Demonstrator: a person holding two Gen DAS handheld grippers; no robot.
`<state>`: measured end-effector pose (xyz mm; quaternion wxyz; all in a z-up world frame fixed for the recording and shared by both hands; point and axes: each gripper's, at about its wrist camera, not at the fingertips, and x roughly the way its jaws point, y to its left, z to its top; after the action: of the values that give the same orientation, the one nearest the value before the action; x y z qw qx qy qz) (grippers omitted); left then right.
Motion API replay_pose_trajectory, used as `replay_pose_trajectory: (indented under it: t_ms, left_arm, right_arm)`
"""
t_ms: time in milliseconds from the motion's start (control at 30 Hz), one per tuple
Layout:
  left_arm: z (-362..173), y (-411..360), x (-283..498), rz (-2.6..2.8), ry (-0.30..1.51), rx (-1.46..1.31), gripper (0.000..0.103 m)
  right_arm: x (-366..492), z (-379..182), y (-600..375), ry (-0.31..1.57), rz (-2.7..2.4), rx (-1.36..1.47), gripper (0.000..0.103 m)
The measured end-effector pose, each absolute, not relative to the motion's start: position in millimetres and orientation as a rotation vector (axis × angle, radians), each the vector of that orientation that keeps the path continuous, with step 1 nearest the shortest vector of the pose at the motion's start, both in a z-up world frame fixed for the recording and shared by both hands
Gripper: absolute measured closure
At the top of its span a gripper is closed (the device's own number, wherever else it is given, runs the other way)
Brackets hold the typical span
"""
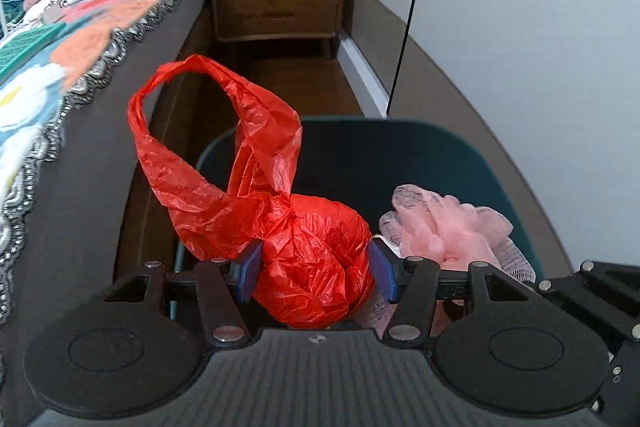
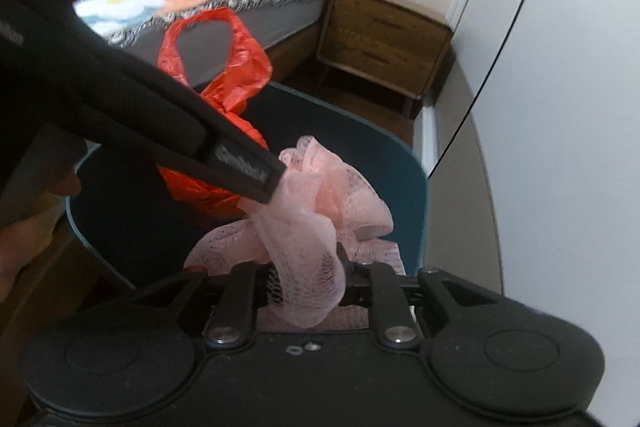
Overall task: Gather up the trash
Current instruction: 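Open both tools over the wastebasket, dropping the red bag and pink puff, then move both tools back down toward the remaining trash pile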
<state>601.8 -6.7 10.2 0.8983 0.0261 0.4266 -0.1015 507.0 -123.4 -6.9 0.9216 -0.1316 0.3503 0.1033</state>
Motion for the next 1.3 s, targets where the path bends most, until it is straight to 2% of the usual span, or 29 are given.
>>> replay_pose_trajectory:
  t_ms: [233,567,633,1300]
  left_arm:
    - [-9.0,-12.6,613.7,-0.199,0.942,0.099,0.046]
    - [-13.1,-14.8,610.7,-0.230,0.961,0.103,0.031]
    - [-9.4,-15.4,606.0,-0.233,0.950,0.106,0.024]
    - [50.9,-5.7,522.1,-0.275,0.815,0.091,0.023]
  right_arm:
    - [516.0,-15.2,-120.3,0.763,0.228,-0.274,0.077]
    - [509.9,-3.8,-124.4,0.725,0.250,-0.272,0.041]
    - [504.7,-0.6,-123.6,0.710,0.252,-0.286,0.040]
    - [441.5,39.4,-149.2,0.598,0.242,-0.160,0.029]
